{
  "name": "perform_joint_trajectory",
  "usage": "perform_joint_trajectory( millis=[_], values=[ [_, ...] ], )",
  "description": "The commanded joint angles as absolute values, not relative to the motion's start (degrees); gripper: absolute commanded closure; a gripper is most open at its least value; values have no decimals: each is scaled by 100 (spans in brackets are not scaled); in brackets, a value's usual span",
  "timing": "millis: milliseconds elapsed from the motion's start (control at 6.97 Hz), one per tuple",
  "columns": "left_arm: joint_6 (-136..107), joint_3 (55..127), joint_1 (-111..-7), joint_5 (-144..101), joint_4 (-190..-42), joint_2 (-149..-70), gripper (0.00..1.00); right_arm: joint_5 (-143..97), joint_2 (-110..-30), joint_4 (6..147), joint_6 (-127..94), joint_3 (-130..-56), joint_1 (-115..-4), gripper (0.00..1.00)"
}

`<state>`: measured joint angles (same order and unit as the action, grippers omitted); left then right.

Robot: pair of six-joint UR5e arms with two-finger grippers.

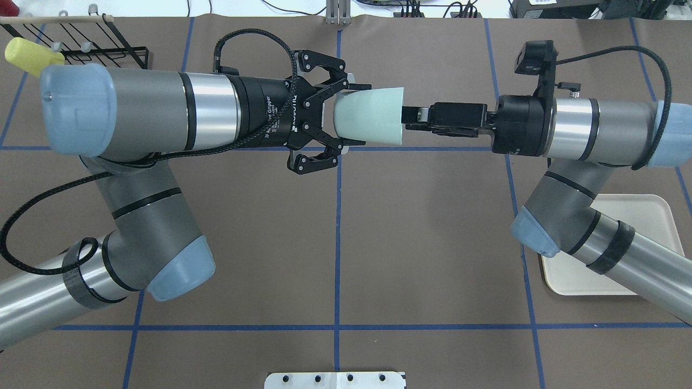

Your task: Left arm grabs green cup and hands to right arm on tray

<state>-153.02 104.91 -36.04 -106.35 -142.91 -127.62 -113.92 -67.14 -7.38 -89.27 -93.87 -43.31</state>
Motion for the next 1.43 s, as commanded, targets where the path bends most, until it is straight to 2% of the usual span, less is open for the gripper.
perform_joint_trajectory(
  millis=[0, 574, 1004, 1291],
  values=[
    [-15302, 10485, -3577, -10635, -14291, -12779, 63, -11260, -6706, -738, -8930, -9387, -4237, 28],
    [-15302, 10468, -3524, -10626, -14291, -12779, 63, -11197, -6627, -729, -8930, -9387, -4192, 34],
    [-15302, 10468, -3524, -10626, -14291, -12779, 63, -11197, -6627, -738, -8921, -9369, -4184, 53],
    [-15302, 10424, -3524, -10626, -14291, -12779, 63, -11197, -6627, -738, -8921, -9378, -4184, 56]
  ],
)
